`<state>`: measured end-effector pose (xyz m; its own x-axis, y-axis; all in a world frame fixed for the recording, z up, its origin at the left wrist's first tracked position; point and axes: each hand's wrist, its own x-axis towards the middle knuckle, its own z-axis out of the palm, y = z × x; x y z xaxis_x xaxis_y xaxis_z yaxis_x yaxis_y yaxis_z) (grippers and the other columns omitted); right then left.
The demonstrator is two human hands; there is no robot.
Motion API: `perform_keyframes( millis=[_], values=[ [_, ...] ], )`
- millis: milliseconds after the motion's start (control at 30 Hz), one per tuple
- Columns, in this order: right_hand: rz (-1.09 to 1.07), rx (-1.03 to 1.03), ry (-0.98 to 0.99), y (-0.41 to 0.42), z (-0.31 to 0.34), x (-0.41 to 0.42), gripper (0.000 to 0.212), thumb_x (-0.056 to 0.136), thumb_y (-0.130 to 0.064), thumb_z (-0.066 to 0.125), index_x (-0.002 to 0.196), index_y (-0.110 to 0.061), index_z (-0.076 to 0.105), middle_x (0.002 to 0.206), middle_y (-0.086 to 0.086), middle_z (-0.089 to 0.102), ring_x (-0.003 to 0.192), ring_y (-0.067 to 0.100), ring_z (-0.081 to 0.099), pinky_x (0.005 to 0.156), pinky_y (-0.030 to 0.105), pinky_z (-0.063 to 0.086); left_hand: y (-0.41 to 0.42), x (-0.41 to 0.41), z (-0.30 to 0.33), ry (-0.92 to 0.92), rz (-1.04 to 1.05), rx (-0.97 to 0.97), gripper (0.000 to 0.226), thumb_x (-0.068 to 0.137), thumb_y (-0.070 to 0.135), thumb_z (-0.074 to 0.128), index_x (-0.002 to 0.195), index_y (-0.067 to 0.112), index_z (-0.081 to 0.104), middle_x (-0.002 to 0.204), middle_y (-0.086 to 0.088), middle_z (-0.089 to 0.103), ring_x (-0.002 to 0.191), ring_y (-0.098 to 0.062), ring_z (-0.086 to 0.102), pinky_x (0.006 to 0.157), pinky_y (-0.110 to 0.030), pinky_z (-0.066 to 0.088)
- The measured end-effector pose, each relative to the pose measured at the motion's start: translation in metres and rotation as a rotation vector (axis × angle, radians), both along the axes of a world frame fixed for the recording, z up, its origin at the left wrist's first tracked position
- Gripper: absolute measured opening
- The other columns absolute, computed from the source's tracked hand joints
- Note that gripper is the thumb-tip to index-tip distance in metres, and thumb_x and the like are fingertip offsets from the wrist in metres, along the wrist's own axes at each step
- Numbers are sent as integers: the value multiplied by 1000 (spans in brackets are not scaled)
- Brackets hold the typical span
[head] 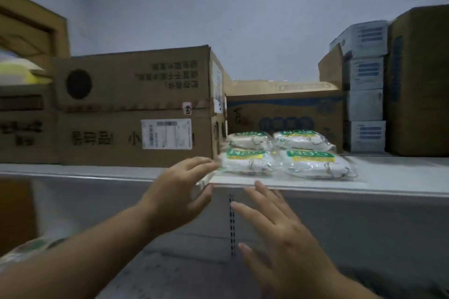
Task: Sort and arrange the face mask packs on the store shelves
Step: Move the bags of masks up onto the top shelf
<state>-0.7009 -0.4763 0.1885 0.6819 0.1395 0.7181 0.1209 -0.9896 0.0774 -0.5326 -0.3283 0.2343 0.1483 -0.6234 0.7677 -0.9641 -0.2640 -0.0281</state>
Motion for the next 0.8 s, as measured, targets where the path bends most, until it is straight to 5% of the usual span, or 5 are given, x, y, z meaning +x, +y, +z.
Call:
perform_keyframes(
  millis=[67, 133, 233, 500, 800],
  values=[
    [49, 45, 57, 29, -23, 17, 39, 81, -44, 51, 108, -27, 72, 121, 6, 66, 113, 28, 62, 82, 45, 53, 43, 4, -36, 63, 180, 105, 51, 86, 40, 50, 135, 24, 55, 134, 3, 58, 119, -14, 57, 95, -27, 48],
    [39, 43, 272, 61, -46, 42, 46, 85, -54, 37, 114, -36, 68, 128, 3, 61, 115, 21, 62, 84, 34, 54, 85, 23, -72, 224, 408, 309, 64, 89, 54, 41, 149, 37, 27, 155, 11, 29, 139, -9, 33, 107, -25, 34],
    [133, 156, 552, 100, -81, 88, 60, 93, -46, 46, 148, -39, 23, 161, 3, -2, 149, 20, 3, 118, 39, 15, 150, 63, -112, 424, 671, 469, 72, 92, 63, 35, 152, 41, 2, 161, 12, -3, 148, -13, 7, 116, -34, 24],
    [125, 184, 1002, 199, -130, 199, 76, 94, -49, 48, 151, -37, 0, 159, 4, -18, 148, 23, -11, 120, 39, 6, 295, 149, -185, 702, 929, 373, 77, 94, 61, 37, 153, 31, -1, 162, -2, -8, 149, -24, -5, 118, -41, 15],
    [138, 238, 981, 305, -156, 310, 72, 94, -52, 44, 151, -38, 2, 160, 3, -17, 147, 24, -13, 119, 41, 6, 391, 259, -216, 770, 933, 450, 80, 94, 62, 37, 154, 27, -3, 162, -6, -9, 148, -28, -8, 119, -42, 10]
  ],
)
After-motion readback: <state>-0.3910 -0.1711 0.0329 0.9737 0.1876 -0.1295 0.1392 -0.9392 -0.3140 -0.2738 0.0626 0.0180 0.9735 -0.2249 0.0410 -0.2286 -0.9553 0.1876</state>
